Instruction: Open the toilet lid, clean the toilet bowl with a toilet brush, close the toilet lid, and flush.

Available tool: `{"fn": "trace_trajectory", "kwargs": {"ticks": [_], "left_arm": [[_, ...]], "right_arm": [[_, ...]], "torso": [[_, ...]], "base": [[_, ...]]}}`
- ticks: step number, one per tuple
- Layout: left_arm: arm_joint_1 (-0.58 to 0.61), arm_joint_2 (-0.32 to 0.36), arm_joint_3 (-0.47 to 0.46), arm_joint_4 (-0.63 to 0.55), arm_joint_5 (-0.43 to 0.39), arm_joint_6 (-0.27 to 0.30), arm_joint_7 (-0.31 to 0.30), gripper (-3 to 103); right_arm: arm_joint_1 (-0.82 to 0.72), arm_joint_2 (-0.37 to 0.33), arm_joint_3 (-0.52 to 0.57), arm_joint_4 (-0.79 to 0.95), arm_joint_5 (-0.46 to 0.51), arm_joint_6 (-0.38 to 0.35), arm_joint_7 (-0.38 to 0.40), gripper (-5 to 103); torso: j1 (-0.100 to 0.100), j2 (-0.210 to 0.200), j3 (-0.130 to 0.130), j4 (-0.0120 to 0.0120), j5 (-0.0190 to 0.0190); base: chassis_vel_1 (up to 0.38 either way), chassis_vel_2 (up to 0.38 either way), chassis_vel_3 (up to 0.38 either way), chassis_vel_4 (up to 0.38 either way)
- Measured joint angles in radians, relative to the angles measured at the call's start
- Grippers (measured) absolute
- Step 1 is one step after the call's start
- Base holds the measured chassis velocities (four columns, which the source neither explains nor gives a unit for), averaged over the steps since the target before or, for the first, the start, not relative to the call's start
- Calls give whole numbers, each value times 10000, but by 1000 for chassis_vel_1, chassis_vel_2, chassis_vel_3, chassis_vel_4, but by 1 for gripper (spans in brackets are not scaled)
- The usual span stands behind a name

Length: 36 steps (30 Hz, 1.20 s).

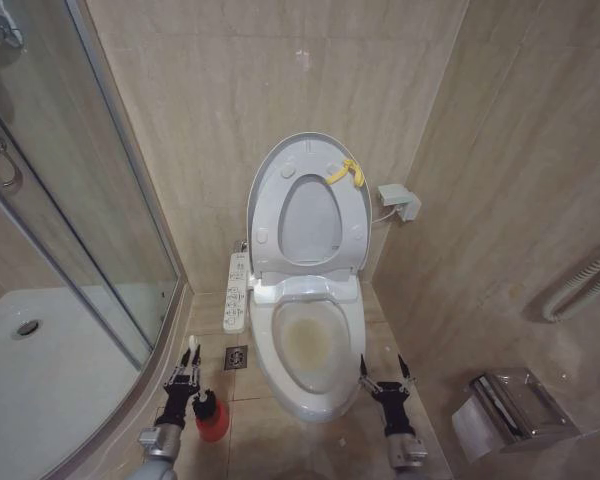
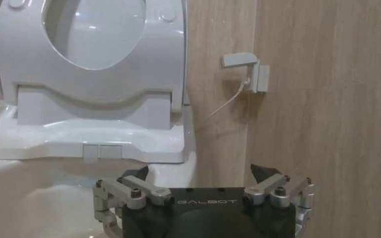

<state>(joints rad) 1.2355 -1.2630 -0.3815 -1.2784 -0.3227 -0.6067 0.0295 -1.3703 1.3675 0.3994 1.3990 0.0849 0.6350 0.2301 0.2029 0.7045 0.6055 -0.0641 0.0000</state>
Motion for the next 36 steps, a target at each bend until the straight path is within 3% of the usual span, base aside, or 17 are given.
{"fn": "trace_trajectory", "kwargs": {"ticks": [19, 36], "left_arm": [[-472, -336, 49, 1227, 315, -54, 218, 19], [-134, -281, 39, 1227, 524, 203, 149, 19]], "right_arm": [[-56, -37, 26, 93, 67, 14, 7, 100], [-117, 31, 42, 223, 12, 19, 13, 100]], "torso": [[0, 0, 0, 1, 1], [0, 0, -1, 1, -1]], "base": [[0, 0, 0, 0], [0, 0, 0, 0]]}}
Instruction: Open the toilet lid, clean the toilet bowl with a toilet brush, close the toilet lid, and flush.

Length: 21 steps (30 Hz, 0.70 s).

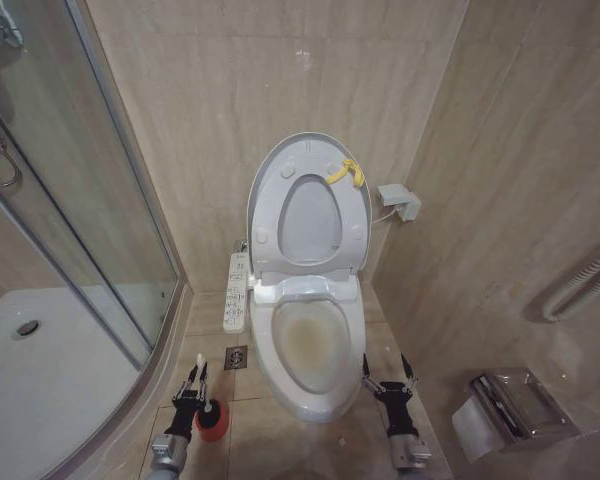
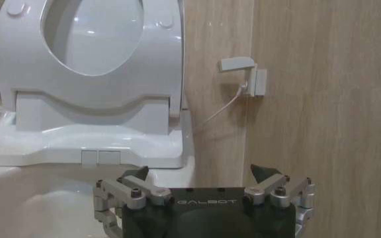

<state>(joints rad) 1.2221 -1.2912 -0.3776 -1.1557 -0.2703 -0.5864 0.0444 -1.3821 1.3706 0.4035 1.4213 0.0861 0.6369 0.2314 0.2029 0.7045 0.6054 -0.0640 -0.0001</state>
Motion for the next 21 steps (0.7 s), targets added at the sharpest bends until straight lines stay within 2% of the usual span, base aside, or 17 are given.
{"fn": "trace_trajectory", "kwargs": {"ticks": [1, 2, 9, 10, 15, 16, 17, 20, 21], "left_arm": [[68, 17, -8, -85, 0, 9, -2, 19], [147, 35, -14, -193, 0, 21, -4, 37], [552, 143, -41, -795, -37, 88, -29, 37], [653, 170, -52, -1045, -85, 99, -71, 64], [1188, 308, -208, -2767, -471, 388, -394, 64], [1406, 352, -298, -3572, -591, 629, -629, 91], [1406, 352, -298, -3572, -591, 629, -629, 91], [1996, 474, -530, -5740, -730, 1637, -1406, 91], [1996, 474, -530, -5740, -730, 1637, -1406, 91]], "right_arm": [[-1, 10, 1, 1, -10, 0, 0, 100], [-3, 24, 2, 1, -20, 0, 1, 100], [-4, 132, -2, -4, -96, 0, 1, 100], [-2, 153, -5, 5, -103, 0, 2, 100], [18, 169, 1, 185, -82, -34, 43, 100], [29, 139, 1, 284, -21, -74, 65, 100], [29, 139, 1, 284, -21, -74, 65, 100], [110, 16, 15, 531, 65, -153, 100, 100], [110, 16, 15, 531, 65, -153, 100, 100]], "torso": [[0, 0, 0, 0, 0], [0, 0, 0, -1, 0], [0, 0, 0, 0, 0], [0, 0, 0, 0, -1], [0, 0, 0, 0, -1], [0, 0, -1, -2, 1], [0, 0, -1, -2, 1], [0, 1, 0, -1, 0], [0, 1, 0, -1, 0]], "base": [[0, 0, 0, 0], [0, 0, 0, 0], [0, 0, 0, 0], [0, 0, 0, 0], [0, 0, 0, 0], [0, 0, 0, 0], [0, 0, 0, 0], [0, 0, 0, 0], [0, 0, 0, 0]]}}
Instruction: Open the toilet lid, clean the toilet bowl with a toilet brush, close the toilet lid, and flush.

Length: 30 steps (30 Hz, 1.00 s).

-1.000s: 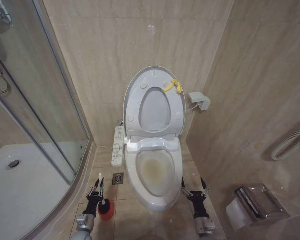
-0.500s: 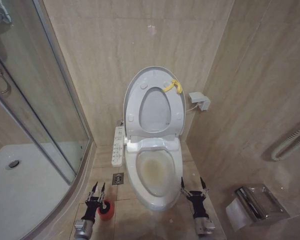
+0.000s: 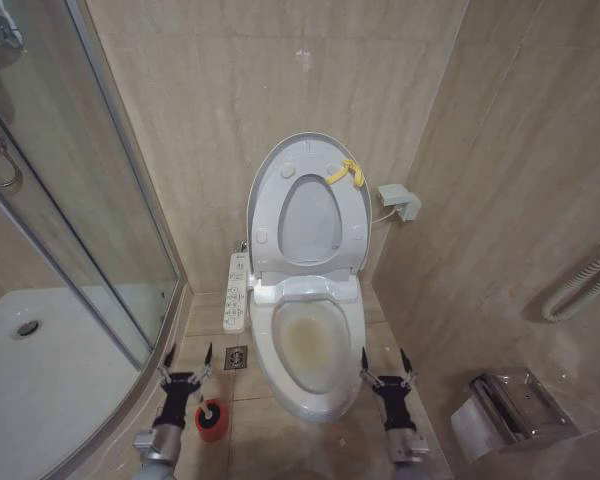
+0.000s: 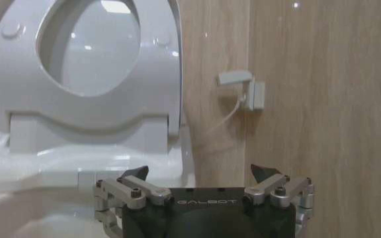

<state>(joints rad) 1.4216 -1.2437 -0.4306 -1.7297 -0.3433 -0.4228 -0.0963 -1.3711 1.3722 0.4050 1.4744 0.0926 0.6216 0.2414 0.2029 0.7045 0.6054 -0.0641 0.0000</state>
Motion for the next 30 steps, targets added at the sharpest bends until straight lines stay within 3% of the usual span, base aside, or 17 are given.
{"fn": "trace_trajectory", "kwargs": {"ticks": [2, 3, 4, 5, 8, 11, 14, 19, 30], "left_arm": [[396, 98, -187, -1455, -171, 728, -425, 91], [585, 144, -265, -2052, -205, 1084, -640, 100], [781, 188, -357, -2591, -223, 1456, -849, 100], [781, 188, -357, -2591, -223, 1456, -849, 100], [1373, 313, -665, -3880, -228, 2304, -1249, 100], [1482, 538, -661, -4387, -226, 2542, -1284, 100], [1386, 778, -575, -4538, -323, 2531, -1181, 100], [1417, 991, -977, -4721, -711, 2300, -1041, 100], [1597, 823, -1589, -4808, -851, 2039, -976, 100]], "right_arm": [[98, -109, 61, 164, -221, 0, -10, 100], [131, -178, 69, 276, -278, -4, -14, 100], [170, -279, 51, 495, -277, -52, -16, 100], [170, -279, 51, 495, -277, -52, -16, 100], [289, -534, -77, 1234, -69, -437, 17, 100], [316, -585, 6, 1668, 54, -589, 107, 100], [333, -584, 132, 1931, 298, -649, 180, 100], [710, -507, 151, 2089, 735, -754, 29, 100], [992, -292, 326, 2071, 1364, -959, -199, 100]], "torso": [[0, 0, 0, -2, 2], [0, 0, 0, 0, 3], [0, 0, 0, -2, 5], [0, 0, 0, -2, 5], [0, 1, 0, 3, 2], [0, 1, 0, 6, 3], [0, 1, 0, -10, -2], [0, 1, 0, 2, -1], [0, 0, 0, 0, 0]], "base": [[0, 0, 0, 0], [0, 0, 0, 0], [0, 0, 0, 0], [0, 0, 0, 0], [0, 0, 0, 0], [0, 0, 0, 0], [0, 0, 0, 0], [0, 0, 0, 0], [0, 0, 0, 0]]}}
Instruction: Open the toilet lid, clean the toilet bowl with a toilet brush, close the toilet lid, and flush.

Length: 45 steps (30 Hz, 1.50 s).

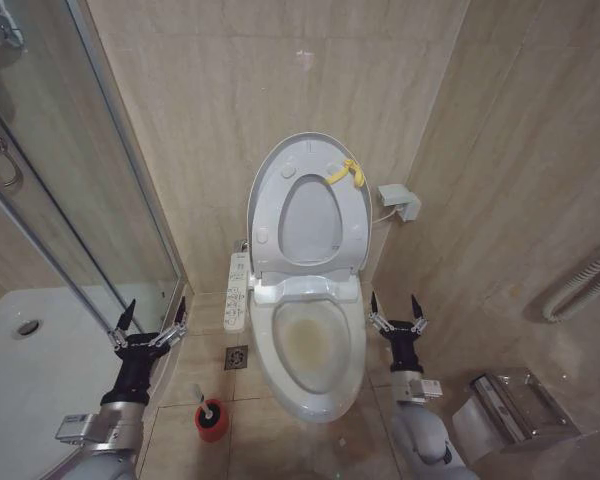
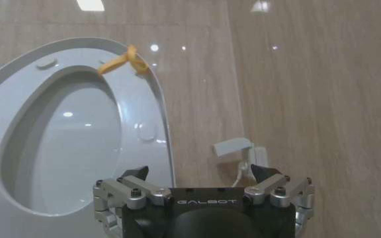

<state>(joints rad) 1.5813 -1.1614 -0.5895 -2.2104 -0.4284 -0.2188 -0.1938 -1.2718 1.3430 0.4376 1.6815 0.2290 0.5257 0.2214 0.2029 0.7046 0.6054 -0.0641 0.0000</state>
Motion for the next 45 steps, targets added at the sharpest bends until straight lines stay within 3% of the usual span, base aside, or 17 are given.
{"fn": "trace_trajectory", "kwargs": {"ticks": [16, 33, 36, 45], "left_arm": [[-146, -134, -892, 556, -203, -108, 84, 100], [3, -373, -1375, 330, -268, -105, 158, 100], [-33, -365, -1492, 397, -321, -102, 164, 100], [27, -387, -1733, 289, -416, -91, 195, 100]], "right_arm": [[469, -855, 341, -10, 445, 56, -90, 100], [1266, -1673, 365, -279, -61, -956, 1698, 100], [1664, -1879, 216, -517, 12, -1035, 1688, 100], [3845, -2413, -644, -2271, 1183, -1088, 660, 100]], "torso": [[0, -1, 0, 1, 0], [-5, -1, -2, 0, 3], [-6, 1, -2, -2, 0], [2, -1, 1, 2, 2]], "base": [[-70, 64, 70, -67], [-76, 68, 77, -81], [33, -42, -20, 15], [0, 0, 0, 0]]}}
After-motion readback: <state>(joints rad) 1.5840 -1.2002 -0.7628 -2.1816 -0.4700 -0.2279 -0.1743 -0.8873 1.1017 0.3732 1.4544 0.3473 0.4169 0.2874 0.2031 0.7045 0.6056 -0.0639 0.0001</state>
